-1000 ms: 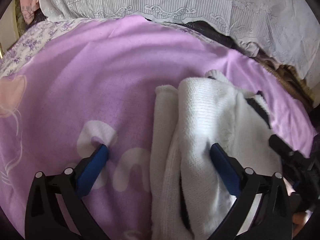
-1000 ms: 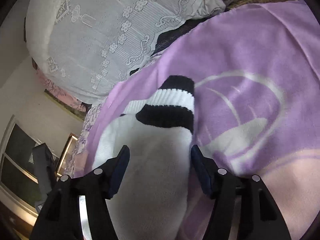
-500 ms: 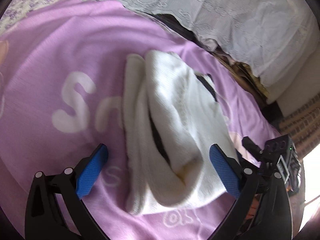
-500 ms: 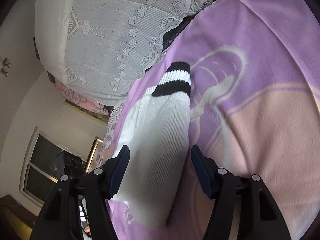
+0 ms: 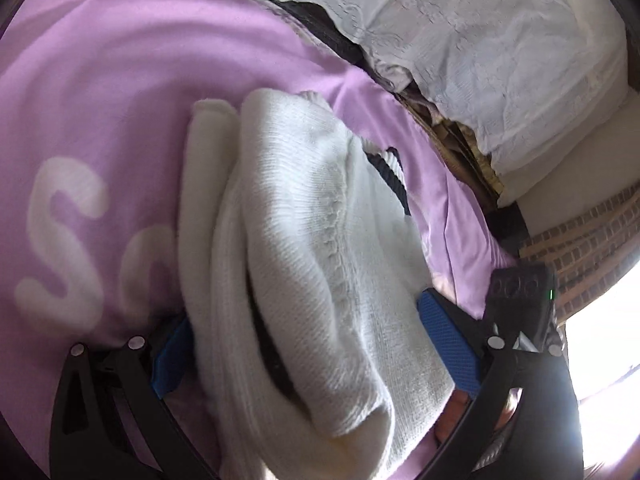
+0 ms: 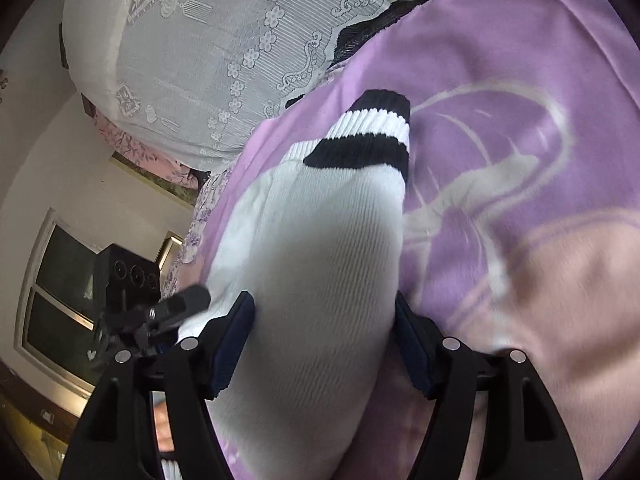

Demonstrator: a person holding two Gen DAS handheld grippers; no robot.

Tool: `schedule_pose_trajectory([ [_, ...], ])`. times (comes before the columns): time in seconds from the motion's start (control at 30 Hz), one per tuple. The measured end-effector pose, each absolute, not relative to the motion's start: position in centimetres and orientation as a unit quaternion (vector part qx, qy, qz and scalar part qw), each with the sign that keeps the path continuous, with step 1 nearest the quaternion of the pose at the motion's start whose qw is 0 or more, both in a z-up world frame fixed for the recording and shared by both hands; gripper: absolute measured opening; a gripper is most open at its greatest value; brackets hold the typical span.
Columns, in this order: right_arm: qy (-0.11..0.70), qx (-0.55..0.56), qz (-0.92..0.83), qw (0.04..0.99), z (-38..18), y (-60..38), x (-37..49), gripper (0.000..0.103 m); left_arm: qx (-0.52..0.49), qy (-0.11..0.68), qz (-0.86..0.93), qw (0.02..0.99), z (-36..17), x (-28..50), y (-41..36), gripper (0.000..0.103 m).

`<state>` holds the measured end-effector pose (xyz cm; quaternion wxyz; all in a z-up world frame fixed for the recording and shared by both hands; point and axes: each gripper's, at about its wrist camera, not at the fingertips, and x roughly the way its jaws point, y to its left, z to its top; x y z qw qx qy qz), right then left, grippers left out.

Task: Fold small clothes
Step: 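Grasp the folded white sweater bundle at its striped end with the right tool, then lift the sweater bundle with the right tool and carry it toward the clothes stack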

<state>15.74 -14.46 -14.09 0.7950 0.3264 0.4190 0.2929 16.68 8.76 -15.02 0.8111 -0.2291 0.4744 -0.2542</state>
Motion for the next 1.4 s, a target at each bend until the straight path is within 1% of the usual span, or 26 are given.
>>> schedule_pose_trajectory([
  [0.17, 0.414, 0.314, 0.298, 0.801, -14.0, -13.9, 16.2, 0.068, -0.229, 0.467, -0.272, 0.809, -15.0, 16.2, 8.8, 0.098],
  [0.33, 0.411, 0.325, 0.302, 0.796, -14.0, -14.2, 16.0, 0.065, -0.228, 0.461, -0.277, 0.812, -14.8, 15.3, 8.5, 0.098],
  [0.4, 0.411, 0.324, 0.302, 0.797, -14.0, -13.9, 16.2, 0.065, -0.209, 0.471, -0.259, 0.817, -15.2, 15.8, 8.0, 0.098],
  [0.5, 0.411, 0.310, 0.296, 0.804, -13.9, -13.4, 16.5, 0.066, -0.132, 0.470, -0.218, 0.845, -15.3, 16.1, 5.6, 0.099],
  [0.53, 0.411, 0.300, 0.293, 0.809, -13.8, -13.1, 16.5, 0.066, -0.125, 0.467, -0.213, 0.849, -15.4, 16.0, 5.4, 0.099],
  [0.63, 0.409, 0.295, 0.290, 0.813, -13.7, -12.9, 16.4, 0.066, -0.141, 0.467, -0.218, 0.845, -15.4, 15.9, 5.7, 0.098],
  [0.8, 0.393, 0.282, 0.287, 0.827, -13.0, -12.8, 15.4, 0.055, -0.126, 0.456, -0.227, 0.852, -15.0, 14.8, 5.0, 0.098],
  [0.87, 0.384, 0.271, 0.287, 0.835, -12.6, -12.6, 15.0, 0.053, -0.131, 0.451, -0.232, 0.852, -14.8, 14.5, 5.2, 0.097],
  [1.07, 0.372, 0.253, 0.288, 0.846, -11.6, -12.5, 13.8, 0.053, -0.150, 0.419, -0.257, 0.858, -13.7, 13.0, 5.3, 0.097],
  [1.4, 0.378, 0.262, 0.276, 0.844, -11.0, -14.3, 9.0, 0.052, -0.128, 0.420, -0.266, 0.858, -13.6, 8.8, 3.3, 0.097],
])
